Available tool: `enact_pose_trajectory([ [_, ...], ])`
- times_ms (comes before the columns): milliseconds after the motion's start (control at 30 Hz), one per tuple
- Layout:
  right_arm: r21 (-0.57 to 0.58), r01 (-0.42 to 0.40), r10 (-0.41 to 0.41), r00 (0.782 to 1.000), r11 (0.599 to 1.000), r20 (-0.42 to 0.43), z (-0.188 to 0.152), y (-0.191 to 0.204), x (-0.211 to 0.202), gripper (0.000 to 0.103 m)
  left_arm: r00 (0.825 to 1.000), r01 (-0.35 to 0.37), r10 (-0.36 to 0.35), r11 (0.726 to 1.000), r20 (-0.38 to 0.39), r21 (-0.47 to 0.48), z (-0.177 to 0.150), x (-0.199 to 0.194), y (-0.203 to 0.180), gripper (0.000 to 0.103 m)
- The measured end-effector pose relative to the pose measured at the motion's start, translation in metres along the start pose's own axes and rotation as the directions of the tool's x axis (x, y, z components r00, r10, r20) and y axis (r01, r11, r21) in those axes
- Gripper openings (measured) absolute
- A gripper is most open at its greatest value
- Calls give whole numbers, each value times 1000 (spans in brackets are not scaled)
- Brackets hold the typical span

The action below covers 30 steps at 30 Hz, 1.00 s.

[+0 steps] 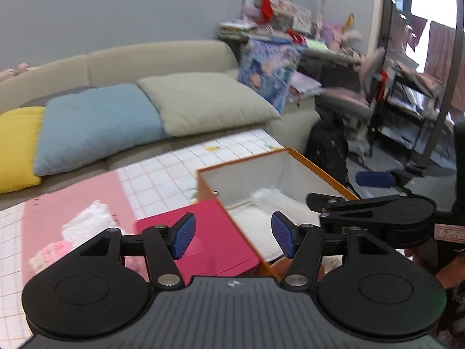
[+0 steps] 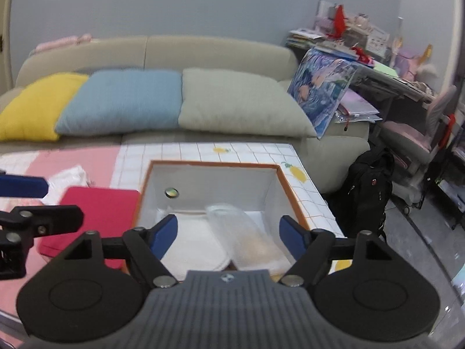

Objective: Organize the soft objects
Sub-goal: 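Withdraw both open grippers from the box back over the mat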

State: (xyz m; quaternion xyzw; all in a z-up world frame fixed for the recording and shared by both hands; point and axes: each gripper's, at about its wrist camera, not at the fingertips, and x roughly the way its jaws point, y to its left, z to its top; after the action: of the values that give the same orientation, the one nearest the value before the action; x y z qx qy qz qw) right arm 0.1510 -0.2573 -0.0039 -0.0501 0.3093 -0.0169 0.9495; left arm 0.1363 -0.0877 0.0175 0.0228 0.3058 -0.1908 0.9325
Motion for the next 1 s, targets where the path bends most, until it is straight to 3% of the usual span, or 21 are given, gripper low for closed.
enact_pose_trajectory([
  [133,53,-30,29,1000,998,12,-11,18,-14,76,998,-45,47,998,40,-47,-13,-22,17,71],
  [267,41,-62,62,998,997,-11,-25,46,-18,77,996,-78,83,990,33,-120,-29,-36,38,71],
  [500,-99,-170,168,985,980,-31,-47,100,-24,78,987,-162,155,959,-47,-234,-62,-46,73,71],
  [833,-247,-322,317,946,914,-63,-49,158,-24,77,972,-229,206,934,-109,-275,-92,-59,110,70],
  [1000,-306,-354,351,934,884,-66,-42,180,-16,76,968,-247,222,924,-118,-292,-96,-61,129,70],
])
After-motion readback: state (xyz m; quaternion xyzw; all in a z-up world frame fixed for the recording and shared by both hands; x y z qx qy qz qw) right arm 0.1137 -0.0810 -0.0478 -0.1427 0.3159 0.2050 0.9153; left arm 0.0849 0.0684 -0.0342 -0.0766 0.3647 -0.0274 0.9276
